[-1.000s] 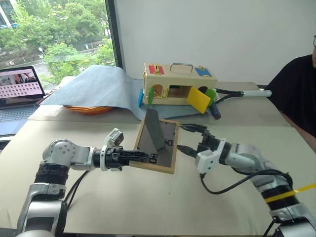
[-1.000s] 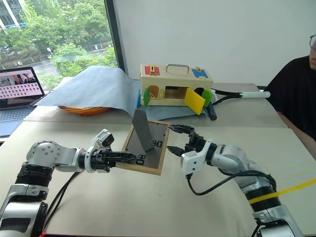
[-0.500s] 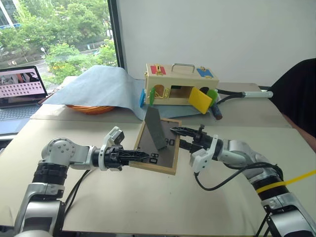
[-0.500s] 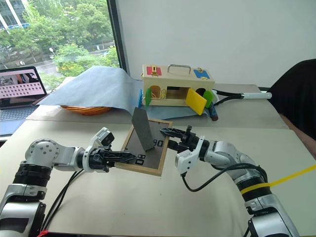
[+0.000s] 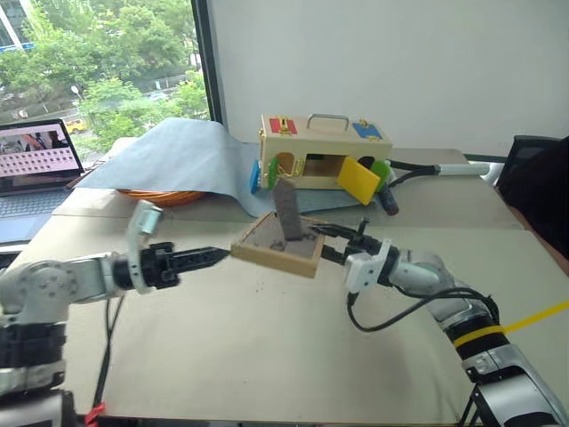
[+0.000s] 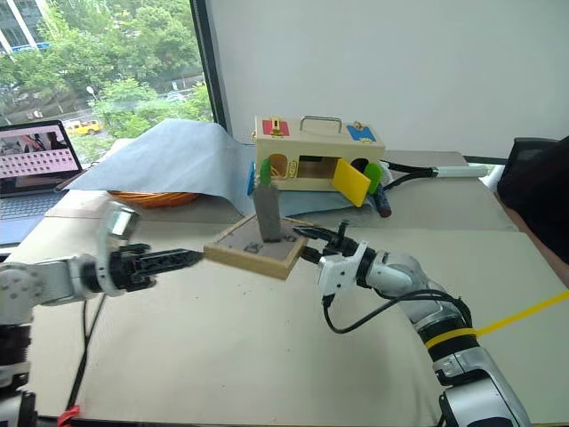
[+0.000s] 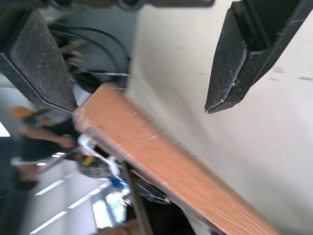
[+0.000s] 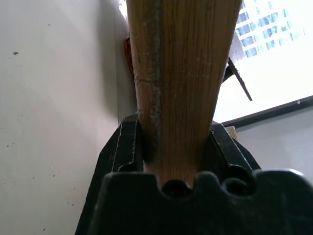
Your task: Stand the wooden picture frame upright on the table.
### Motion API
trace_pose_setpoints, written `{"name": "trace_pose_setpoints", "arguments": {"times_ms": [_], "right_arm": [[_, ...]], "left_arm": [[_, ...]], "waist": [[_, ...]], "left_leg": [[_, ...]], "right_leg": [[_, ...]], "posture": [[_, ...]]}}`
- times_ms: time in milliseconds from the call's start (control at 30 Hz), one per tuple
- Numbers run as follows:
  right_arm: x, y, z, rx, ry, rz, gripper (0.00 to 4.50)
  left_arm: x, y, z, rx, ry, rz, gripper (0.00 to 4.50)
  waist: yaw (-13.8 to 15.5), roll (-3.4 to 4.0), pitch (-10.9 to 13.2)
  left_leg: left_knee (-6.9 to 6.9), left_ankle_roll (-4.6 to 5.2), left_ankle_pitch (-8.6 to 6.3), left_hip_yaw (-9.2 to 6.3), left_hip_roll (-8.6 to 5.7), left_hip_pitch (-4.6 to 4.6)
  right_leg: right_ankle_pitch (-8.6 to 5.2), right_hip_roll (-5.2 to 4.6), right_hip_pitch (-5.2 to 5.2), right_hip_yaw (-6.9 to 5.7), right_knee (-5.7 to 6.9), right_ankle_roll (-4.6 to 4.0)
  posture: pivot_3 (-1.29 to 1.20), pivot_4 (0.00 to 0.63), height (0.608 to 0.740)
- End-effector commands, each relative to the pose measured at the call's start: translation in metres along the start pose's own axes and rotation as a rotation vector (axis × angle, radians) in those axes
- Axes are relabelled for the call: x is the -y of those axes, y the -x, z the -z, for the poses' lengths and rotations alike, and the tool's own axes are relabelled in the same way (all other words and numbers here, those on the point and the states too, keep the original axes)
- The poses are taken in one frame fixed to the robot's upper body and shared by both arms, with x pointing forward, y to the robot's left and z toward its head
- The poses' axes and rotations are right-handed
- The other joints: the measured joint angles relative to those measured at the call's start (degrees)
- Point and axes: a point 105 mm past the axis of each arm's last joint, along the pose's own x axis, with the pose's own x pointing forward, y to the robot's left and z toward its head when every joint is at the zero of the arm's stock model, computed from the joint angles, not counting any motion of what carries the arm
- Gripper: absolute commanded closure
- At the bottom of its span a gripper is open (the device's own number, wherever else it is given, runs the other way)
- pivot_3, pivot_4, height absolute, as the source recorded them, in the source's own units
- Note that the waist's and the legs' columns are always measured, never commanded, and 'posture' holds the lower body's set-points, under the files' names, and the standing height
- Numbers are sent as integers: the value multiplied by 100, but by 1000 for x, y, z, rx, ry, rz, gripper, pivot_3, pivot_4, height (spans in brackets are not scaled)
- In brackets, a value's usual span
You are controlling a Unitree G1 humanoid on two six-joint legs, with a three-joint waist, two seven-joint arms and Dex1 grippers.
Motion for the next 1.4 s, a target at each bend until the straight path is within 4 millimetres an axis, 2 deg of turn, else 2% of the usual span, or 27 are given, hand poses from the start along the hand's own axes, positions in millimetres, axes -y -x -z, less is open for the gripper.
{"name": "trace_pose_setpoints", "arguments": {"times_ms": [33, 167, 233, 367, 467, 600, 833, 1100, 1167, 1200, 1267, 1400], "right_arm": [[16, 0, 1, 28, -548, 5, 3251], [-1, 1, 2, -20, -977, -151, 3256], [-5, -1, 3, -32, -1091, -178, 3260], [-17, -8, 21, -89, -1296, -207, 3260], [-27, -9, 36, -125, -1354, -202, 3261], [-39, -11, 44, -155, -1431, -238, 3262], [-70, -14, 26, -155, -1442, -404, 3266], [-86, -13, 17, -185, -1327, -433, 3277], [-82, -13, 14, -172, -1318, -422, 2277], [-79, -13, 10, -155, -1329, -426, 2164], [-71, -10, 6, -131, -1337, -418, 1313], [-54, 4, 5, -121, -1355, -368, 37]], "left_arm": [[11, 12, -10, 35, -189, -22, 0], [14, 10, 1, 42, -215, -23, 0], [14, 7, 7, 39, -220, -23, 0], [16, 3, 15, 52, -214, -16, 0], [16, 3, 16, 60, -219, -21, 0], [16, 3, 18, 56, -230, -31, 0], [14, 5, 20, 43, -246, -44, 0], [10, 0, 20, 37, -259, -44, 0], [8, -2, 21, 31, -257, -46, 0], [8, -3, 21, 23, -261, -48, 0], [6, -4, 22, 14, -268, -51, 0], [3, -1, 23, -2, -286, -63, 0]], "waist": [[3, 0, 0], [65, 3, 2], [60, 3, 2], [35, 2, 2], [22, 2, 2], [10, 3, 2], [-11, 3, 2], [-10, 3, 1], [-10, 3, 1], [-5, 1, 0], [6, 6, 4], [25, 7, 4]], "left_leg": [[0, 0, 0, -1, 0, 0], [5, 0, 0, -4, 0, 0], [5, 0, 0, -3, 0, 0], [3, 1, 0, -2, 0, -2], [2, 1, 1, -1, 0, -2], [-3, 1, 0, 0, 0, -2], [-4, 1, 0, -1, 0, 4], [-8, 1, 0, 0, 1, 4], [-9, 1, 0, 0, 0, 5], [-9, 1, 0, 0, 1, 5], [-8, 1, 0, 3, 0, 2], [-8, 1, 0, 4, 0, -2]], "right_leg": [[0, 0, 3, 0, -1, 0], [0, -1, 6, -6, -1, 0], [0, -1, 4, -5, -3, 0], [-1, 0, -4, -5, -2, 0], [-1, 0, -4, -4, -4, 1], [-1, 0, -5, -3, -7, 1], [-6, 0, -2, -4, -5, 10], [-10, 0, -3, -4, -6, 14], [-10, 0, -2, -4, -7, 14], [-10, 0, -2, -4, -7, 14], [-10, 0, -5, -2, -7, 14], [-9, 0, -8, -1, -7, 13]], "posture": [[0, 150, 670], [0, 150, 670], [0, 150, 670], [0, 150, 670], [0, 150, 670], [0, 150, 670], [0, 150, 670], [0, 150, 670], [0, 150, 670], [0, 150, 670], [0, 150, 670], [0, 150, 670]]}}
